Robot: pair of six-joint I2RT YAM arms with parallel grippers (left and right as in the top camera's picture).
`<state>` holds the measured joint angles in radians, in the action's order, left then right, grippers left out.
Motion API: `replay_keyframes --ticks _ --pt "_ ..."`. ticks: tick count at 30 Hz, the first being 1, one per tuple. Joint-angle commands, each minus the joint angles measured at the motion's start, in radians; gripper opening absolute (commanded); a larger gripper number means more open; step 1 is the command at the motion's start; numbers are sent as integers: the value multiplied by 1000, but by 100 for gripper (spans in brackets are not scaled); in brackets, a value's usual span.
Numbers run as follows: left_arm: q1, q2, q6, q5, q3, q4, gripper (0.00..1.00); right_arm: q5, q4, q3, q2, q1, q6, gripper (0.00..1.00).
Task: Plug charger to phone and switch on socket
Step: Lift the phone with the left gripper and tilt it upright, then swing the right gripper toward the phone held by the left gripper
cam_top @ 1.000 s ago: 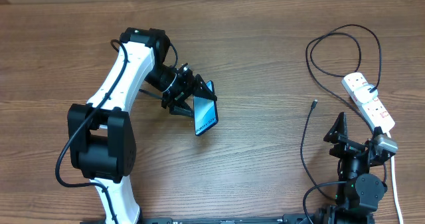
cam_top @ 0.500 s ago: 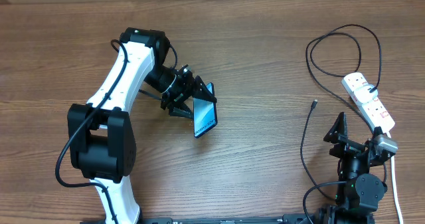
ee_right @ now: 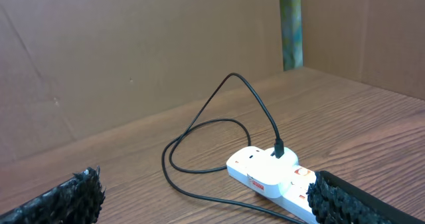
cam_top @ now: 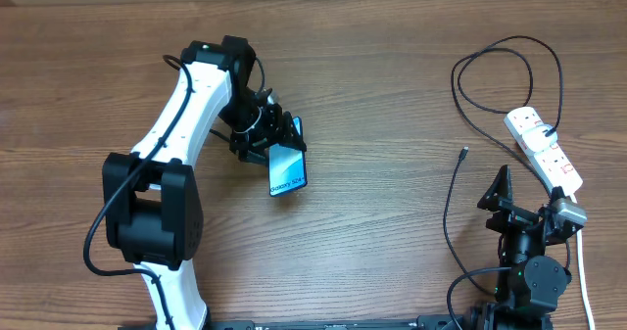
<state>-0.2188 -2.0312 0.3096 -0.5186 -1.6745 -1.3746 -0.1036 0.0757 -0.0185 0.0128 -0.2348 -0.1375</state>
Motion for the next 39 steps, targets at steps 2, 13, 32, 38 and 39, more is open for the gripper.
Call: replay_keyframes --ticks 2,13,32,38,39 --pt "-14 -3 19 63 -29 -1 39 5 -4 11 -10 5 11 100" --pt "-14 -3 55 77 -29 40 38 734 -20 11 -5 5 -589 100" --pt "-18 -3 87 71 -29 66 39 949 92 -33 40 6 -389 99" --pt "-18 -3 108 28 -29 77 39 661 487 -262 168 6 -105 100" --pt "-18 -3 113 28 -29 79 39 637 512 -299 189 6 -88 100"
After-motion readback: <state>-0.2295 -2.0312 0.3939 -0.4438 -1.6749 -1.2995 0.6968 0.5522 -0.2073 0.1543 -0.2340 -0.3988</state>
